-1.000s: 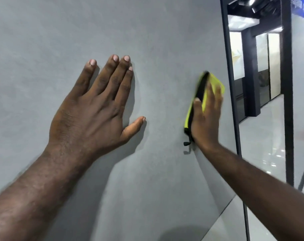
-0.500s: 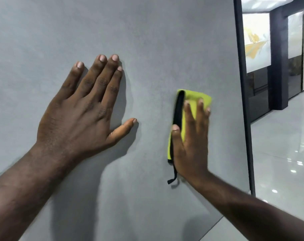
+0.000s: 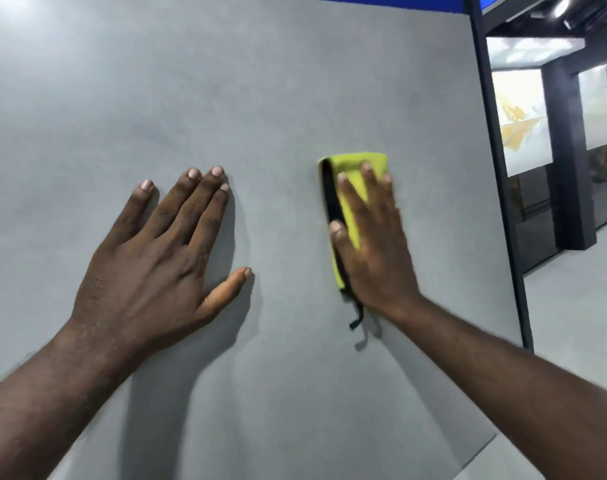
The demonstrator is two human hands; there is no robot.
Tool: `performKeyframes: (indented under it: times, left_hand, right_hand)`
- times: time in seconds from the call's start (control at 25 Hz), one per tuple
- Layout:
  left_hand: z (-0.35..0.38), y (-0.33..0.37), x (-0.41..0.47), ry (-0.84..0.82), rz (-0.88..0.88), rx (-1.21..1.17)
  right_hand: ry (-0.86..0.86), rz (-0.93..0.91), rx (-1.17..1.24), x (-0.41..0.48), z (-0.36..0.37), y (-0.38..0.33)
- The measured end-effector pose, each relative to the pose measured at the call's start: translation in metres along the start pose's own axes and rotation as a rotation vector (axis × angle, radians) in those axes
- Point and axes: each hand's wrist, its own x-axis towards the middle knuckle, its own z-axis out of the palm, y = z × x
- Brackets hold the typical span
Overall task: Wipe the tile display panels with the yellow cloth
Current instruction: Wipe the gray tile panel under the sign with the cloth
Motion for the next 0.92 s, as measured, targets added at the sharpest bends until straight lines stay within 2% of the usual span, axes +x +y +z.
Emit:
performKeyframes:
  times: [0.08,0.12,0.16,0.24,0.28,0.32,0.36,0.44,0.48,0.52,0.6,0.68,0.76,0.88,0.92]
  left_hand:
    - [-0.005,-0.022,-0.010,0.000,-0.030,0.003]
    - [-0.008,-0.034,-0.017,0.001,-0.055,0.002]
    - [-0.011,-0.043,-0.023,0.004,-0.069,0.001]
    - [-0.012,-0.053,-0.034,0.017,-0.064,0.013]
    - [-0.010,-0.054,-0.037,0.019,-0.060,0.019]
    - [-0.009,-0.054,-0.039,0.022,-0.055,0.019]
    - [-0.007,-0.053,-0.040,0.030,-0.050,0.014]
    - [-0.005,-0.052,-0.041,0.041,-0.049,0.022]
    - [-0.005,-0.054,-0.043,0.042,-0.050,0.024]
    - [-0.005,-0.055,-0.045,0.042,-0.043,0.017]
    - [-0.005,-0.054,-0.048,0.039,-0.032,0.024]
    - [-0.004,-0.054,-0.047,0.033,-0.029,0.031]
    - [-0.004,-0.053,-0.046,0.042,-0.022,0.017]
    - [-0.001,-0.054,-0.048,0.052,-0.019,0.025]
    - [-0.001,-0.054,-0.049,0.047,-0.014,0.022]
  right_hand:
    - [0.164,0.347,0.040,0.008,0.001,-0.005]
    - [0.174,0.426,0.033,-0.001,0.006,-0.017]
    - [0.129,0.372,-0.017,-0.013,0.013,-0.036]
    - [-0.046,0.023,-0.041,-0.011,0.014,-0.067]
    - [-0.079,-0.123,-0.032,0.009,0.012,-0.074]
    - [-0.056,-0.151,-0.032,0.028,0.011,-0.074]
    - [0.003,-0.062,-0.034,0.040,0.012,-0.073]
    - [0.146,0.267,0.016,0.031,0.013,-0.075]
    - [0.153,0.336,0.012,0.012,0.019,-0.086]
    - [0.105,0.280,-0.046,-0.008,0.027,-0.100]
    - [-0.047,-0.001,-0.045,-0.011,0.027,-0.120]
    - [-0.019,-0.126,-0.025,0.030,0.021,-0.125]
    - [0.074,-0.014,-0.037,0.045,0.020,-0.108]
    - [0.188,0.457,0.024,-0.008,0.027,-0.090]
    - [0.167,0.494,0.001,-0.027,0.031,-0.100]
